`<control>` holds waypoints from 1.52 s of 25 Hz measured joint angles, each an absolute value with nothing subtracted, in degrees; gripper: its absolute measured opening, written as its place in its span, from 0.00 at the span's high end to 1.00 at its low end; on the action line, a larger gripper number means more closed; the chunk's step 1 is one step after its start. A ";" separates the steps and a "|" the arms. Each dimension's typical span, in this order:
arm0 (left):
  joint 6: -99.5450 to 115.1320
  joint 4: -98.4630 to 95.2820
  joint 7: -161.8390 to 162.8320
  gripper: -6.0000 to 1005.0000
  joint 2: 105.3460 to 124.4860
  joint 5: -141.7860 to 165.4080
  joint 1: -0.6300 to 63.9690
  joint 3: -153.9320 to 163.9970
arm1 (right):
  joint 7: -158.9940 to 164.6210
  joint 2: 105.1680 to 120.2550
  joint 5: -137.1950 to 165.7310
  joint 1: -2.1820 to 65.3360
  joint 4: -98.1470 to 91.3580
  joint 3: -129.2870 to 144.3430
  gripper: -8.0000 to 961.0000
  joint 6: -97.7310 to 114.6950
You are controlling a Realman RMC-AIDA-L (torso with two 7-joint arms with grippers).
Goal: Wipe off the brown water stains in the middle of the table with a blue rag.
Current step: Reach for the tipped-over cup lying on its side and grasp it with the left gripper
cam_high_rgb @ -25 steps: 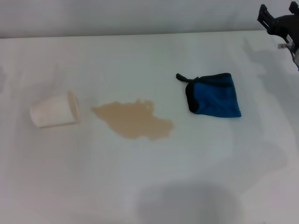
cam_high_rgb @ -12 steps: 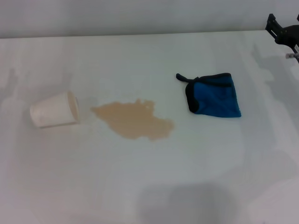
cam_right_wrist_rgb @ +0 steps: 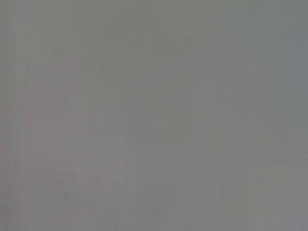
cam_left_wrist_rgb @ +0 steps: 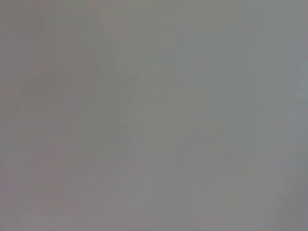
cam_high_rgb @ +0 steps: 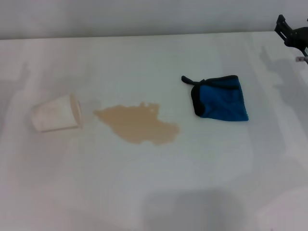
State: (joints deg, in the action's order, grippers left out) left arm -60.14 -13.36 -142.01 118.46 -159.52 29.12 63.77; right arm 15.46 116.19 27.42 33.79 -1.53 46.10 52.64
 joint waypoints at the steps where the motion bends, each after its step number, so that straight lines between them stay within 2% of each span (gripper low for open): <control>1: -60.08 -15.15 -141.00 0.13 118.16 -156.77 28.92 63.75 | 16.45 116.19 27.42 33.87 -1.57 46.10 0.09 52.65; 7: -59.86 -23.58 -126.78 0.13 114.85 -142.75 28.43 63.44 | 19.11 116.19 27.42 34.52 -1.81 46.11 0.09 52.65; 12: -59.68 -30.21 -120.10 0.13 112.97 -134.88 27.81 63.66 | 19.77 116.19 27.42 34.86 -1.98 46.14 0.09 52.66; 15: -58.97 -34.18 -108.17 0.13 110.42 -123.39 27.76 63.28 | 19.88 116.19 27.42 34.89 -1.91 46.15 0.09 52.65; 18: -59.20 -40.16 -91.49 0.13 106.71 -107.98 27.89 63.18 | 21.04 116.19 27.42 34.89 -1.62 46.15 0.09 52.65; 22: -59.59 -48.86 -80.34 0.13 105.03 -91.78 27.96 63.13 | 21.45 116.19 27.42 34.77 -1.58 46.15 0.09 52.64; 26: -60.04 -55.29 -75.76 0.13 105.08 -81.17 28.51 63.06 | 21.50 116.19 27.42 34.89 -1.58 46.14 0.09 52.59; 33: -62.31 -67.06 -75.06 0.13 108.44 -64.26 30.53 62.71 | 23.21 116.20 27.42 35.32 -1.51 46.14 0.09 52.38; 38: -72.79 -65.62 -73.81 0.13 107.64 -61.31 34.82 59.07 | 24.57 116.19 27.42 35.44 -0.83 46.14 0.09 52.53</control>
